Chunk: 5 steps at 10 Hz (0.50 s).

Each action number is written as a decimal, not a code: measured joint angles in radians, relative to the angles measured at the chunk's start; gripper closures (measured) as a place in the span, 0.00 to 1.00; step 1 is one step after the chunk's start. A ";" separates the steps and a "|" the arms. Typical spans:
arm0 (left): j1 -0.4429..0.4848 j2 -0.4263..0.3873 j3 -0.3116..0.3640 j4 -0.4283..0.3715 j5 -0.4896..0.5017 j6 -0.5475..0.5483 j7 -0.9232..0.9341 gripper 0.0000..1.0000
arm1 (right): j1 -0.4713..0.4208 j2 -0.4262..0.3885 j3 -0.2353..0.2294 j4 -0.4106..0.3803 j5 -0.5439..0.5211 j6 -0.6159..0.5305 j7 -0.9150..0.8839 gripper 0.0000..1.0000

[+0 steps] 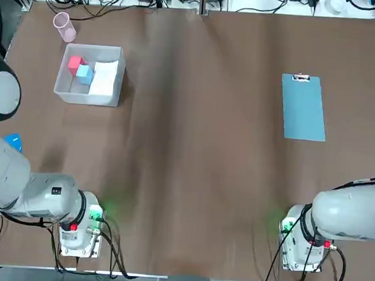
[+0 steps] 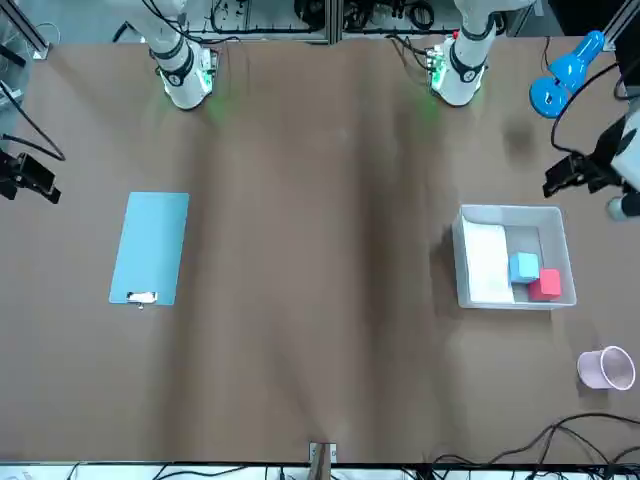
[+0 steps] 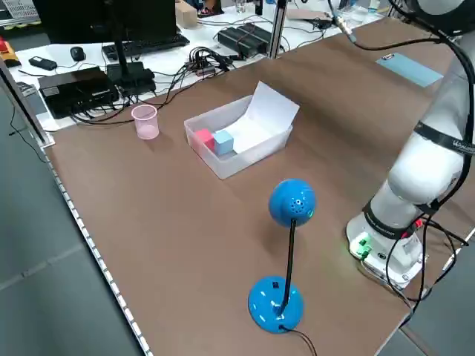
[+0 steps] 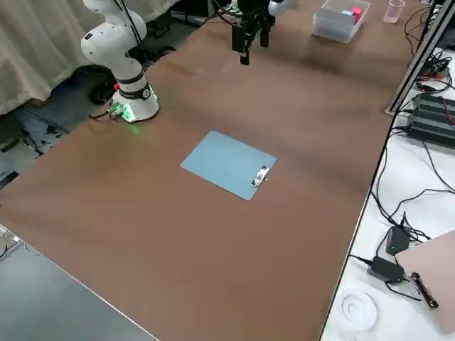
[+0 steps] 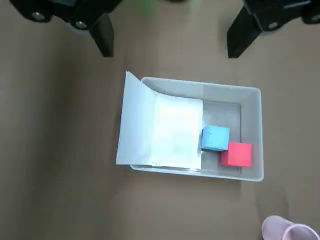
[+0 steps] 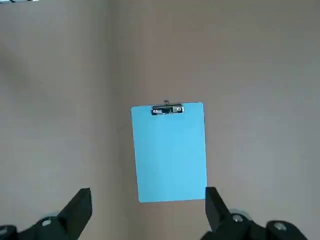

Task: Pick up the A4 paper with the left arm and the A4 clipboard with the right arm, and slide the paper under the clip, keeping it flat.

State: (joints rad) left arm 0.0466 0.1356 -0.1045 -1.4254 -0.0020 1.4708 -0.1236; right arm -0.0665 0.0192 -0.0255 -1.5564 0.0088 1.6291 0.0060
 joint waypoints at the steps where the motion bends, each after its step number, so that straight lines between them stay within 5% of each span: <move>1: 0.000 0.019 0.000 -0.004 0.000 0.000 -0.021 0.00 | -0.003 0.001 -0.001 0.000 0.000 0.001 0.009 0.00; 5: -0.082 0.095 -0.010 -0.056 0.071 0.041 -0.200 0.00 | -0.021 0.019 -0.005 0.000 0.000 0.015 0.097 0.03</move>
State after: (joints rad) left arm -0.0350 0.2302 -0.1142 -1.4810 0.0689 1.5120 -0.3236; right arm -0.0875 0.0380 -0.0300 -1.5566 0.0088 1.6443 0.1031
